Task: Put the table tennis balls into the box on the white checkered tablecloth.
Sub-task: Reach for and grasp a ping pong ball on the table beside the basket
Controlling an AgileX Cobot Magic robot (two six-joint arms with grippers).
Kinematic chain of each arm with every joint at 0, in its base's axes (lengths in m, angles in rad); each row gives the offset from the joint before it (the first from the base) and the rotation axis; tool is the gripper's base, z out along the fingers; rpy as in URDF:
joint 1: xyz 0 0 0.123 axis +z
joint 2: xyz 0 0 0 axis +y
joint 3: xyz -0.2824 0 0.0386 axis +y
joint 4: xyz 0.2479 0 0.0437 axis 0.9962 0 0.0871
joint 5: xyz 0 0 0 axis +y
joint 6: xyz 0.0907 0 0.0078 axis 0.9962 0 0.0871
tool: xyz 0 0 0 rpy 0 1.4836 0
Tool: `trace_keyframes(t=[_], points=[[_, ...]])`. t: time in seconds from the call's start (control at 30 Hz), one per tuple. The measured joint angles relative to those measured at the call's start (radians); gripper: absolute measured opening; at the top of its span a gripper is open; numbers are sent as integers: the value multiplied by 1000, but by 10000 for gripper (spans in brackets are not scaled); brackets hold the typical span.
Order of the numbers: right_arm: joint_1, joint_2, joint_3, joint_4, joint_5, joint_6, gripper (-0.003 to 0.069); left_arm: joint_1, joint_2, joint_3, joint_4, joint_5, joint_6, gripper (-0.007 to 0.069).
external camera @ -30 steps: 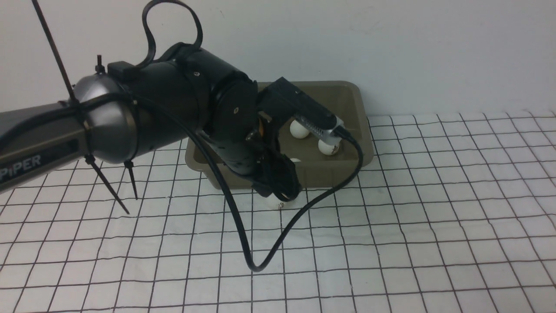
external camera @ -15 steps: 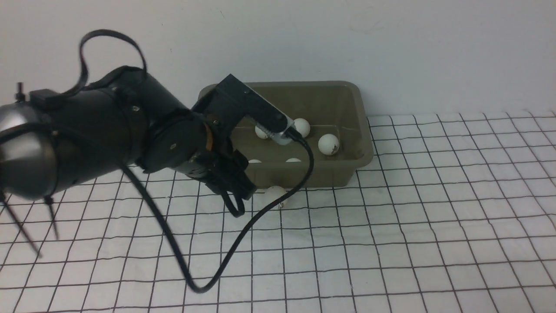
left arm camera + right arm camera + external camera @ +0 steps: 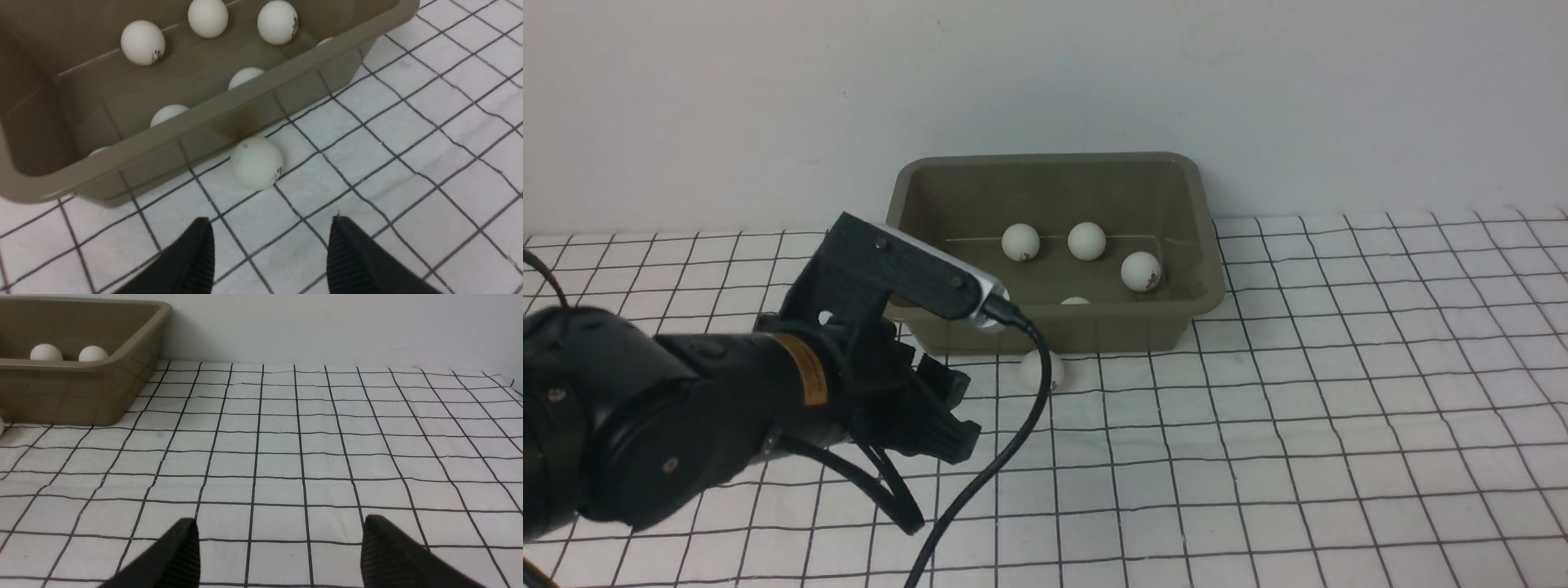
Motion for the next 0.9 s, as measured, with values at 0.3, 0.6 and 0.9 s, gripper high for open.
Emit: trace_keyframes(t=[0.3,0.6,0.9], points=[[0,0,0,0,0,0,482,0,326,79,3,-583,-34,342],[0,0,0,0,0,1,482,1,545,73,57,-830,-108,427],[0,0,0,0,0,1,482,1,561,72,-4,-850,-94,503]])
